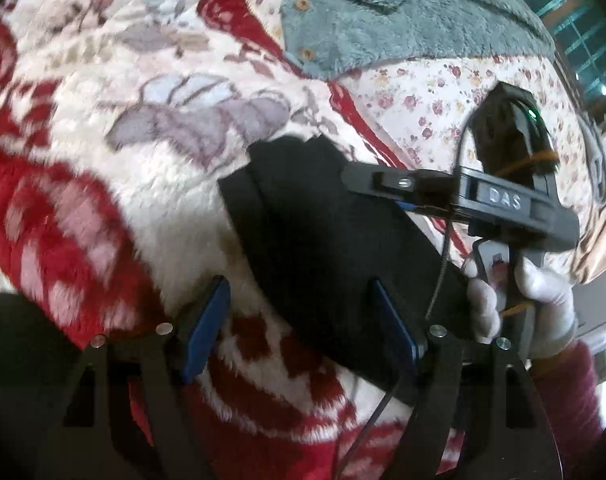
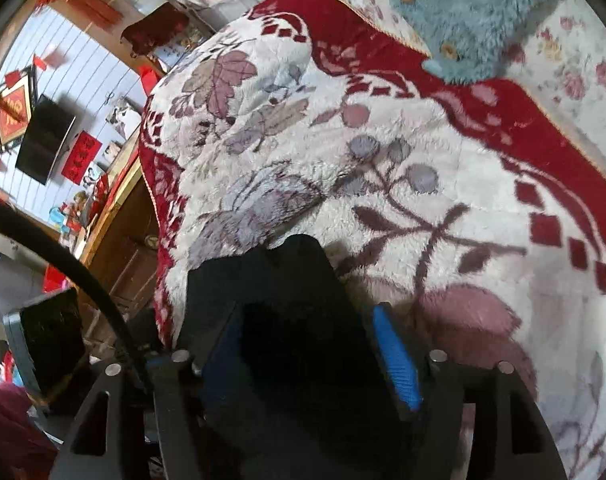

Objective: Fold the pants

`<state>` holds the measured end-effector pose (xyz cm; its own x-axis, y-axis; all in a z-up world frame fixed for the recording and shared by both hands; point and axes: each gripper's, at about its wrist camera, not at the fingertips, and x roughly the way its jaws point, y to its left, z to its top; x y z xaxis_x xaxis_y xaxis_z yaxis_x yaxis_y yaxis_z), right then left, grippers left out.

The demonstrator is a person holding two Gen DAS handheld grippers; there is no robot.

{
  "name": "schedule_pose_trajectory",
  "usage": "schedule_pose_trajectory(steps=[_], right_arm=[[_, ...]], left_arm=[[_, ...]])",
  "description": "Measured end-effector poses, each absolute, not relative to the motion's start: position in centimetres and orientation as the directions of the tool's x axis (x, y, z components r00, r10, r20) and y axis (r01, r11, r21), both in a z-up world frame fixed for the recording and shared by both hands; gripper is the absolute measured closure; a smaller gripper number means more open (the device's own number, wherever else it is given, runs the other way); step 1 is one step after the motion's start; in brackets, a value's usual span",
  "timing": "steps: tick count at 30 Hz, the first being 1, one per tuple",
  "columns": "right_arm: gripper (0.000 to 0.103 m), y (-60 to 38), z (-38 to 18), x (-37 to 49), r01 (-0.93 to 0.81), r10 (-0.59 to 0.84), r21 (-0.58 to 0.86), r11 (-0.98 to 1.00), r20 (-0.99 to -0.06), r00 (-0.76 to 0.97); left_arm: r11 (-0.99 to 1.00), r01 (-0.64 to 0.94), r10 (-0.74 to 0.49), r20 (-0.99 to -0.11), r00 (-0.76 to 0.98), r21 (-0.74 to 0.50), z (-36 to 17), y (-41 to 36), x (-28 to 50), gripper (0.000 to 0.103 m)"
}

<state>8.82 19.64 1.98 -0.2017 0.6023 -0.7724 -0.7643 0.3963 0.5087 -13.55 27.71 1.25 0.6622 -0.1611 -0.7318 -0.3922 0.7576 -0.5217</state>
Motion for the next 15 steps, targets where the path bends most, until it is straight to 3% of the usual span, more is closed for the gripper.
schedule_pose_trajectory(steps=[2,3,6,7,8,11,15], right_arm=[[0.040,19.9,1.7,8.9,-0.755,0.614,0.531,0.383,-0.757,-0.221],[0.050,20.0,1.7,8.8,-0.765,0.621,0.528,0.368,-0.752,-0.221],[0.057,20.1,1.9,7.7,-0.820,0.618,0.451,0.353,-0.771,-0.157],[0.061,20.1,2.1,7.4,-0.829,0.622,0.437,0.349,-0.770,-0.144],[0.068,19.9,2.3,7.3,-0.832,0.631,0.432,0.349,-0.765,-0.133],[0.079,19.8,3.3,7.0,-0.832,0.658,0.434,0.345,-0.744,-0.115],[0.084,21.2,5.5,5.9,-0.867,0.672,0.375,0.329,-0.738,-0.064]], left_arm=[[0.774,-0.382,-0.156,-0.737,0.657,-0.505,1.1,27.3,-12.8,0.029],[0.779,-0.385,-0.151,-0.745,0.650,-0.495,0.8,27.3,-12.1,0.029],[0.763,-0.394,-0.133,-0.721,0.681,-0.513,0.5,27.6,-11.7,0.029],[0.755,-0.395,-0.132,-0.711,0.691,-0.524,0.4,27.9,-11.6,0.034],[0.758,-0.401,-0.120,-0.715,0.689,-0.514,0.4,28.0,-11.5,0.056],[0.767,-0.379,-0.140,-0.711,0.689,-0.518,0.8,28.5,-11.3,0.082],[0.770,-0.344,-0.143,-0.671,0.728,-0.538,3.0,29.7,-12.0,0.088]])
